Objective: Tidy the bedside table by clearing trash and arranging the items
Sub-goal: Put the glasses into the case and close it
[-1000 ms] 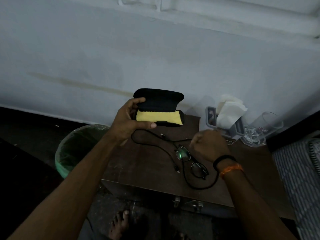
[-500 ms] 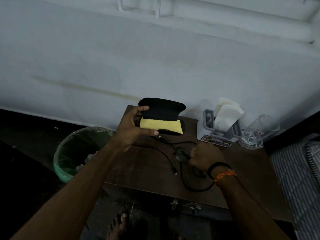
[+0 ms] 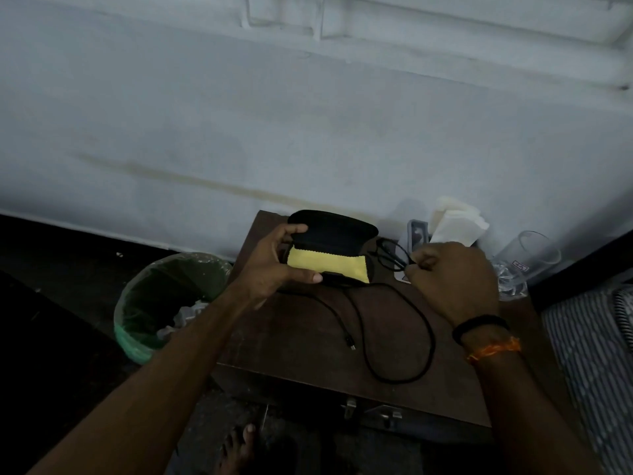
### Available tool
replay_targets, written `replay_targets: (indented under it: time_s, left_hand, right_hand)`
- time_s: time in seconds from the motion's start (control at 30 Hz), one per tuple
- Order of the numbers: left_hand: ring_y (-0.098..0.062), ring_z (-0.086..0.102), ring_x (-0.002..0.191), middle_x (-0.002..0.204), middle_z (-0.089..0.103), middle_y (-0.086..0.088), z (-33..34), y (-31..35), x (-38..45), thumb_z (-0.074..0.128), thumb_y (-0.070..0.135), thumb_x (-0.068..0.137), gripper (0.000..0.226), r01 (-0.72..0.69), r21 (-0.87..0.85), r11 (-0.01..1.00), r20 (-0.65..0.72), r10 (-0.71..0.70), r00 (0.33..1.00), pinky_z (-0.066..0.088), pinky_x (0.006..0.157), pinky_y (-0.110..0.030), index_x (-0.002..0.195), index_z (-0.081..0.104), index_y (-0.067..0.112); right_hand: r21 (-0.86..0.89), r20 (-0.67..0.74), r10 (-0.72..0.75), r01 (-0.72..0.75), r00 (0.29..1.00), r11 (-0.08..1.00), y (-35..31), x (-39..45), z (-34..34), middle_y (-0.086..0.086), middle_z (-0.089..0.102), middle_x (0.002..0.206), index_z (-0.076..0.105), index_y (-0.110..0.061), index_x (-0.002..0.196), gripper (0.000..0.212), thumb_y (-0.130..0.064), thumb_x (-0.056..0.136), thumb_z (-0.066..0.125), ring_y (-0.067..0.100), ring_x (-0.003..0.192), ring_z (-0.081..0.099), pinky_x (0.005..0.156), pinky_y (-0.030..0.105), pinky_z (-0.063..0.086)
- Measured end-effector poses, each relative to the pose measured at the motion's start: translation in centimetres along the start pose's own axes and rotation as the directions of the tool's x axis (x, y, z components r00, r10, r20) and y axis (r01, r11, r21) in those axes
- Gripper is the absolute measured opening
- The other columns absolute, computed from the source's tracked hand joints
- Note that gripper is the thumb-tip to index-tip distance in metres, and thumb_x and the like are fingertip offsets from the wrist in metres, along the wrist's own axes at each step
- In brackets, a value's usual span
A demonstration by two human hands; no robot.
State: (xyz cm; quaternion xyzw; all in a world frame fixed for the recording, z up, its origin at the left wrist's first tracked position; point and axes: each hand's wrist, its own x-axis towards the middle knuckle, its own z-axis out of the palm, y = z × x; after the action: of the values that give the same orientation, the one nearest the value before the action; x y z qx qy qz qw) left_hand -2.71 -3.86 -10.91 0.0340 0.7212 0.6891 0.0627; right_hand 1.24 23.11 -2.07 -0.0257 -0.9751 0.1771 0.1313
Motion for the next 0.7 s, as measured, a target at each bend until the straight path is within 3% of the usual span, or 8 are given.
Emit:
replay_targets:
  time_s: [0.13, 0.27, 0.7]
  left_hand:
    - [-0.025, 0.060, 0.117, 0.124, 0.060, -0.006, 1.1, 0.1, -0.4, 0.097, 0.010, 0.044, 0.090, -0.013, -0.003, 1.000, 0.070, 0.013, 0.997, 0.058, 0.089, -0.044, 0.124, 0.061, 0.031]
    - [-0.027, 0.060, 0.118, 0.125, 0.060, -0.009, 2.0, 0.2, -0.6, 0.096, 0.010, 0.044, 0.089, -0.035, -0.026, 0.999, 0.100, 0.037, 0.994, 0.054, 0.094, -0.052, 0.123, 0.061, 0.030]
    - [-0.028, 0.059, 0.119, 0.126, 0.059, -0.009, 2.6, 1.0, -1.0, 0.096, 0.011, 0.044, 0.089, -0.054, -0.077, 0.996, 0.072, 0.060, 0.996, 0.054, 0.094, -0.053, 0.124, 0.061, 0.028]
  right_hand:
    - [0.061, -0.036, -0.181, 0.183, 0.983, 0.981, -2.6, -0.2, 1.4, -0.006, 0.077, 0.091, 0.079, -0.027, 0.091, 0.028, -0.032, 0.075, 0.057, 0.019, 0.084, 0.070, 0.073, 0.034, 0.057]
    - [0.055, 0.027, -0.275, 0.274, 0.961, 0.960, -4.0, -0.1, 3.4, -0.006, 0.075, 0.093, 0.079, -0.027, 0.095, 0.023, -0.029, 0.079, 0.063, 0.017, 0.085, 0.068, 0.071, 0.031, 0.055]
    - [0.131, 0.026, -0.292, 0.287, 0.956, 0.949, -4.2, -0.2, 5.0, -0.005, 0.076, 0.094, 0.079, -0.024, 0.097, 0.019, -0.026, 0.081, 0.068, 0.017, 0.087, 0.066, 0.070, 0.031, 0.054]
